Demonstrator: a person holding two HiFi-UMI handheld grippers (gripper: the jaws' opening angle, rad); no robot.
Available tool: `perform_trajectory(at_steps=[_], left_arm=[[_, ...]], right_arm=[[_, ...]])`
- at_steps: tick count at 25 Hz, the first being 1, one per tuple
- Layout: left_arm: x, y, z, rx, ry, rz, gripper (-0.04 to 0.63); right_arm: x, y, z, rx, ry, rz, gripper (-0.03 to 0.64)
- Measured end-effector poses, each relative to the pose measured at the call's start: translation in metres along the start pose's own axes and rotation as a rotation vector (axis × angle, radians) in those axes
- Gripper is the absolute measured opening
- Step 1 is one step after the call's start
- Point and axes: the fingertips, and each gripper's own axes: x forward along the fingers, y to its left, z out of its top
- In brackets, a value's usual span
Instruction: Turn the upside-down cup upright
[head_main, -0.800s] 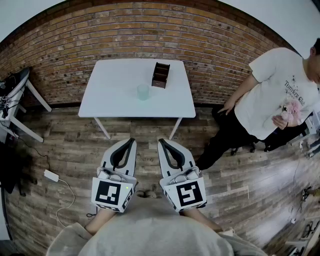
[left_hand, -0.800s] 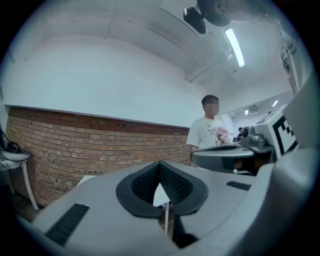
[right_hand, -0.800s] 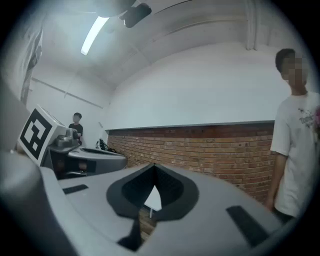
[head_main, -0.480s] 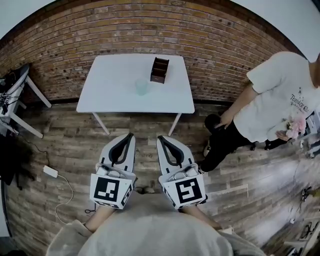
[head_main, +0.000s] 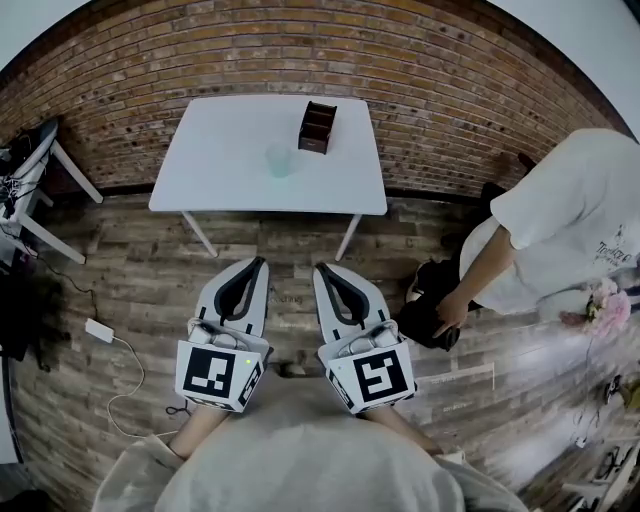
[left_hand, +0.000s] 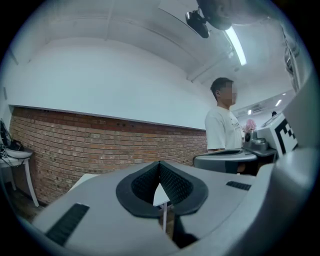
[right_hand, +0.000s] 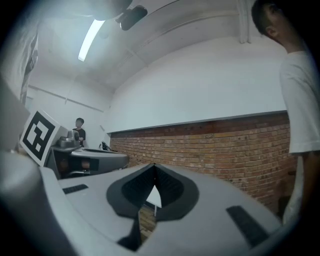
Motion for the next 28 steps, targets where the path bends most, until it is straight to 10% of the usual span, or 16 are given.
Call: perform_trajectory(at_steps=[28], left_arm=[[0.020, 0.025, -0.005, -0.013, 0.006, 0.020, 0.009]], right_arm=[[0.023, -0.025, -0.004, 0.005, 0.014, -0.031, 0.006]])
